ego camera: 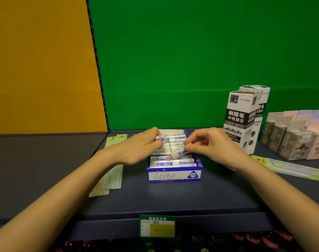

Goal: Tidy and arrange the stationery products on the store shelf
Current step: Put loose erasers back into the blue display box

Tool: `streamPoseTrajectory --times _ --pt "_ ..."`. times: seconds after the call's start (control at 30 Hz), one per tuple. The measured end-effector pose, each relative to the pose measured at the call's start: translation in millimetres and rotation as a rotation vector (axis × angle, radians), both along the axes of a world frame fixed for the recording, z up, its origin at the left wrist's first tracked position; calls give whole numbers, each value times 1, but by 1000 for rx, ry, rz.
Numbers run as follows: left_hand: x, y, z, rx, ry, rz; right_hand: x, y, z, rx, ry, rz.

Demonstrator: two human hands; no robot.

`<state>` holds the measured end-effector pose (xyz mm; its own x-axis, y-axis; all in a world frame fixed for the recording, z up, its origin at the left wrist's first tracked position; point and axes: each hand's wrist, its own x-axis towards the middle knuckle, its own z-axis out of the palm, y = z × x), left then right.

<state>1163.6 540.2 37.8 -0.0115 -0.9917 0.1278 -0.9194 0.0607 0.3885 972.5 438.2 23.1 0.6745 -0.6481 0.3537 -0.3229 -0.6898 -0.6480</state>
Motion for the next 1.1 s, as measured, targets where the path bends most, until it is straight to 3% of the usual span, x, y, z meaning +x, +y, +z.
streamPoseTrajectory --times 0.27,0.43,0.63,0.83,1.1 --pt "11 -1 -8 -31 -4 -70 -1 -1 -4 -119 56 16" --pt "13 1 -7 -109 -67 -81 -3 -3 0 -248 276 31" --pt "10 1 -8 -162 -217 -11 4 2 7 -346 396 10" --pt "0 -1 -12 -246 -298 50 4 -2 6 -296 395 11" --pt "5 0 -14 -186 -338 -14 2 -4 3 -308 397 14"
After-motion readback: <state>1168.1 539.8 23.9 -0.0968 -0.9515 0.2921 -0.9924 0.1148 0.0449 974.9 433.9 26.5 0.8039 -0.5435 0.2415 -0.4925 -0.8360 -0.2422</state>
